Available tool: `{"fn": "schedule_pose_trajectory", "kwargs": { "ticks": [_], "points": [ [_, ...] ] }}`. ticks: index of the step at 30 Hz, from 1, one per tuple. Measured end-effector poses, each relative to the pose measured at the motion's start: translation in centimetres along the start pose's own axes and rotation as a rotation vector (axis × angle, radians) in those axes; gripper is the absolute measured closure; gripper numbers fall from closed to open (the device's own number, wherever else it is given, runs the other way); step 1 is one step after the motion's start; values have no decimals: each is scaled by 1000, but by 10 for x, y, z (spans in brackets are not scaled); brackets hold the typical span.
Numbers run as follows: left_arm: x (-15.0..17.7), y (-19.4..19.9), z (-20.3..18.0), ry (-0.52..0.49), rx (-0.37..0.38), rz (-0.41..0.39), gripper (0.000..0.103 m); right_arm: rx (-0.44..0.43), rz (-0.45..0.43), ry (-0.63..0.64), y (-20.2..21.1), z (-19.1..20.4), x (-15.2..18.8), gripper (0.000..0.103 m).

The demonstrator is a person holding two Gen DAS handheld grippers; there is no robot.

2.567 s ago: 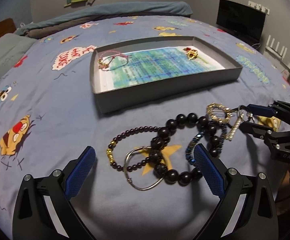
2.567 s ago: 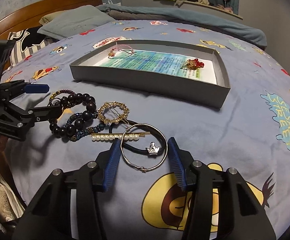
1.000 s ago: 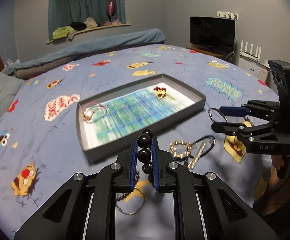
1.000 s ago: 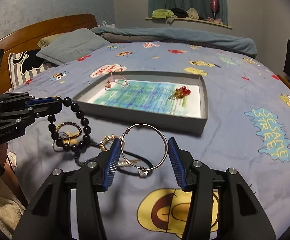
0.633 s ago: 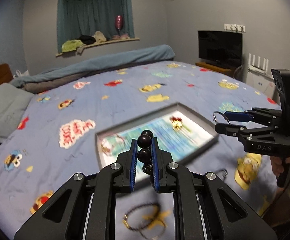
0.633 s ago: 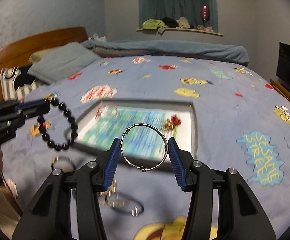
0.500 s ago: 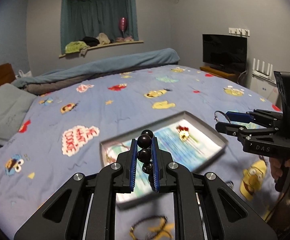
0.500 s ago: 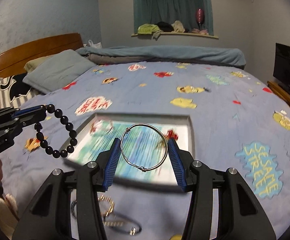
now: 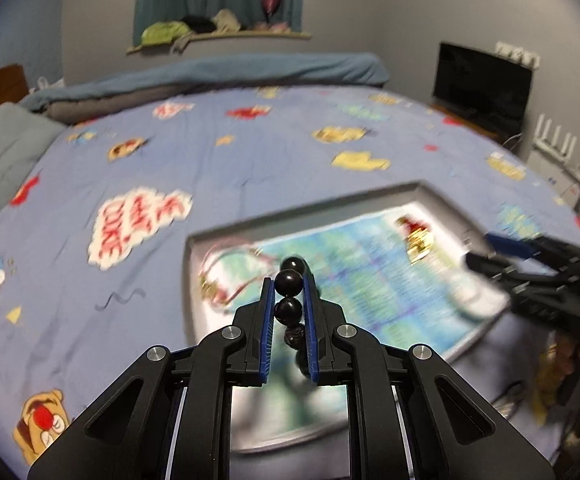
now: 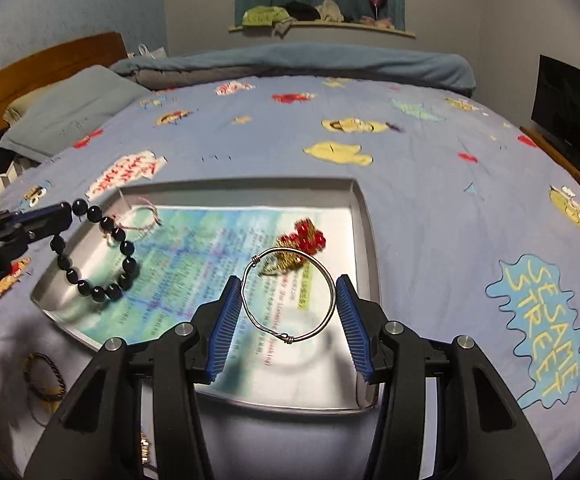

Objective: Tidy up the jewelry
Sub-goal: 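Lower the black bracelet and silver bangle into the tray and open both tools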

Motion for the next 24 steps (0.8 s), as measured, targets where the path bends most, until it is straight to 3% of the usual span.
{"fn": "schedule_pose_trajectory", "kwargs": {
  "ticks": [6,13,24],
  "points": [
    [13,-13,23,33,-49,49,88,20,28,38,-10,7,5,54],
    [22,-23,21,7,-63,91,88,15,58,76,-19,19,6,54],
    [25,-32,27,9,-106,105,88,59,61,116,-34,25,2,54]
  ]
}}
Point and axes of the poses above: each gripper's, at about its wrist camera, not at the fingertips, and y roughly against the way its jaws point, z to its left, x to its underside, the point moved 5 cm from there along -y, roughly the way its jaws point, and after that the axes turned 8 degrees about x, right-handed, at the moved point
